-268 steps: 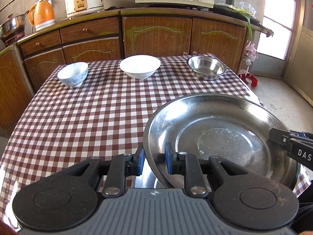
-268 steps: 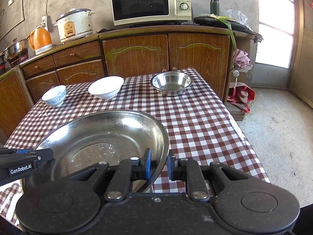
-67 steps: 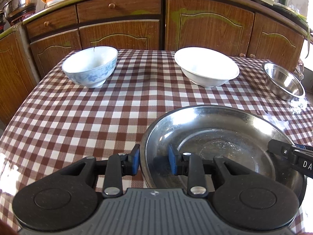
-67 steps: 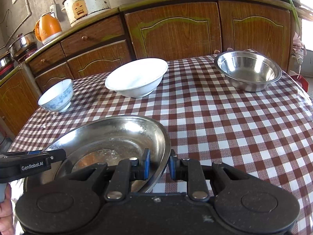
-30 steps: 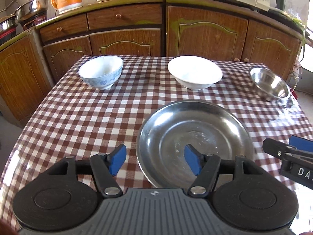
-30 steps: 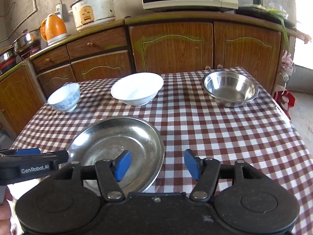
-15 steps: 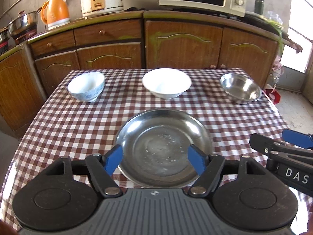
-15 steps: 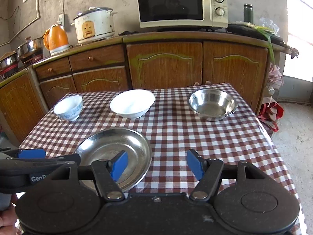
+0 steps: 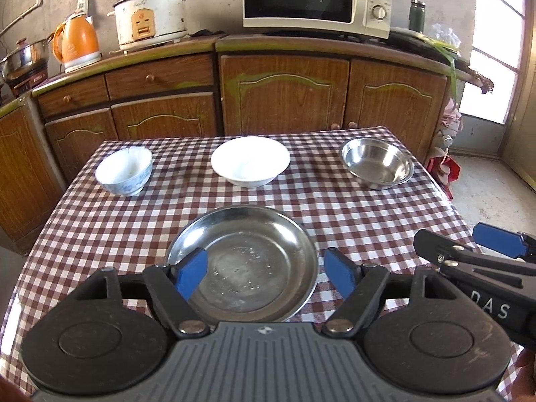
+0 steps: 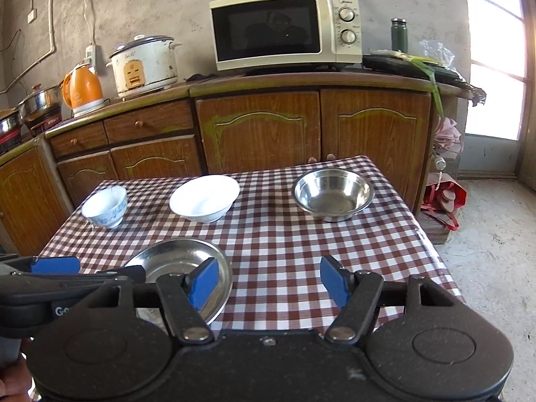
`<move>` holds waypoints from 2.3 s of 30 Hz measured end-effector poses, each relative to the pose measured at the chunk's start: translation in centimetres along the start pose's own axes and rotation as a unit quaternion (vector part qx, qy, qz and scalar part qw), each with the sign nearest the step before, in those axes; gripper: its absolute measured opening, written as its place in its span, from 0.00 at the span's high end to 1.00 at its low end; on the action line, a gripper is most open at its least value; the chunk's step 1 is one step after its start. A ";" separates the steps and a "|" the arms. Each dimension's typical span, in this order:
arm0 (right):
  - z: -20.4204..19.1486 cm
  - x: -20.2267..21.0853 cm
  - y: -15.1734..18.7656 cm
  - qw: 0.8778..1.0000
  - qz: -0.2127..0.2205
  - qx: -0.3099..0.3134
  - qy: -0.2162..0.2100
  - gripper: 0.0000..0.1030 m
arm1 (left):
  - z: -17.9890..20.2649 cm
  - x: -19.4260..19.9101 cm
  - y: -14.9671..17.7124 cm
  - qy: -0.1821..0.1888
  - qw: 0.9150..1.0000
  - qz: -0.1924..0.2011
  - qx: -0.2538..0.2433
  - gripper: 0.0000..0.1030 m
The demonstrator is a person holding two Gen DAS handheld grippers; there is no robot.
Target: Organize plates and bowls
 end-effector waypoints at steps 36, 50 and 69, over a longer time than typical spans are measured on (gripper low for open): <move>5.7 -1.6 -2.0 0.999 0.006 -0.025 0.027 0.22 | 4.9 -3.1 -1.7 0.018 0.999 -0.003 -0.040 0.24; 6.7 -3.9 -2.4 0.999 -0.002 -0.026 0.034 0.22 | 5.6 -4.7 -2.3 0.022 0.999 -0.006 -0.044 0.24; 8.7 -7.3 -2.8 0.998 -0.012 -0.036 0.051 0.22 | 6.1 -7.9 -4.0 0.023 0.999 -0.006 -0.044 0.24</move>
Point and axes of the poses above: each gripper's, at about its wrist camera, not at the fingertips, and x roughly against the way its jaws point, z to its right, y to its underside, the point moved 8 cm from there along -x, roughly the way its jaws point, and after that the axes turned 4 degrees about -x, right-handed, at the moved point
